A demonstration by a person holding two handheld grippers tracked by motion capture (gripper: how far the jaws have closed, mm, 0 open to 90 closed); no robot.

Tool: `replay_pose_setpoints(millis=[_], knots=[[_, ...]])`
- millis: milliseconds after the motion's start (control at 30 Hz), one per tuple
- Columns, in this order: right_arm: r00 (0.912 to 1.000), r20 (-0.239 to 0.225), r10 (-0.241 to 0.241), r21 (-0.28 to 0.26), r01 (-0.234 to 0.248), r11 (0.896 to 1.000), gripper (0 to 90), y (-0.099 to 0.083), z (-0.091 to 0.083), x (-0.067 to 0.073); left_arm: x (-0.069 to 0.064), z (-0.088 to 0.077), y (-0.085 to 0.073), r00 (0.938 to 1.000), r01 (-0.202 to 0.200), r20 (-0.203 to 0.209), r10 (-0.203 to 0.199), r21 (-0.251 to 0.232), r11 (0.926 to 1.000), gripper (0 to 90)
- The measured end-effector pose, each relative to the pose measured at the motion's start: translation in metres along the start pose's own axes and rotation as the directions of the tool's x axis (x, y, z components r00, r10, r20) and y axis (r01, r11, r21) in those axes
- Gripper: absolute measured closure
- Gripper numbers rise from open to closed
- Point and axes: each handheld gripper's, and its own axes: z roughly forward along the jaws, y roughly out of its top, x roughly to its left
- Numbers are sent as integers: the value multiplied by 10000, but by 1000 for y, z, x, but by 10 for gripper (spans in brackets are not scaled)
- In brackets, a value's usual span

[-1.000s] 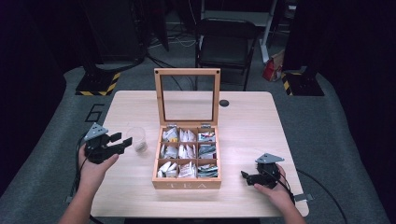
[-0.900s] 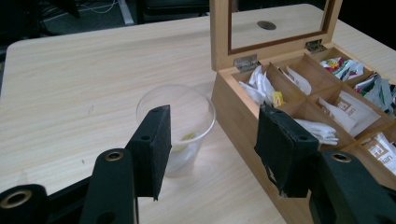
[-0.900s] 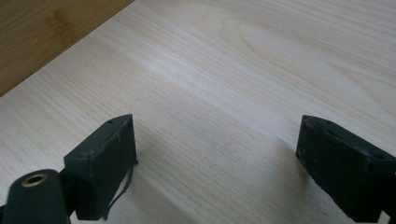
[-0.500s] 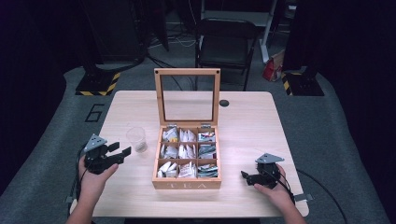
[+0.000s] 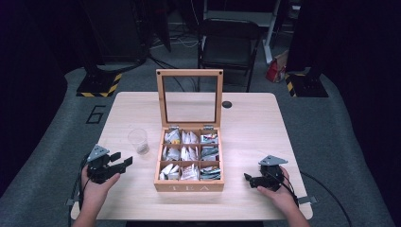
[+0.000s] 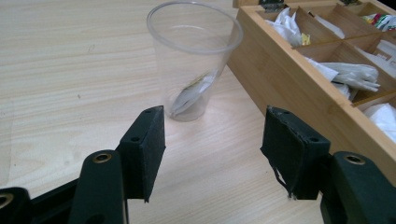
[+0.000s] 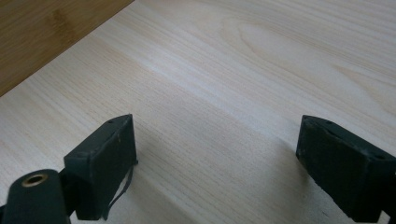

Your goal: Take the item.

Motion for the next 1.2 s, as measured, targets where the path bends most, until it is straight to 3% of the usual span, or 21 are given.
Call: replay_pose_setpoints(millis=[767,1200], knots=[[10000,-3,-4,5,4,10000,113,0,0,0,9,23,-28,9998,-218,29,216,1088,9938,393],[10000,2,6,-9,-6,10000,113,0,0,0,12,28,-30,9996,-223,-143,240,1104,9936,370]])
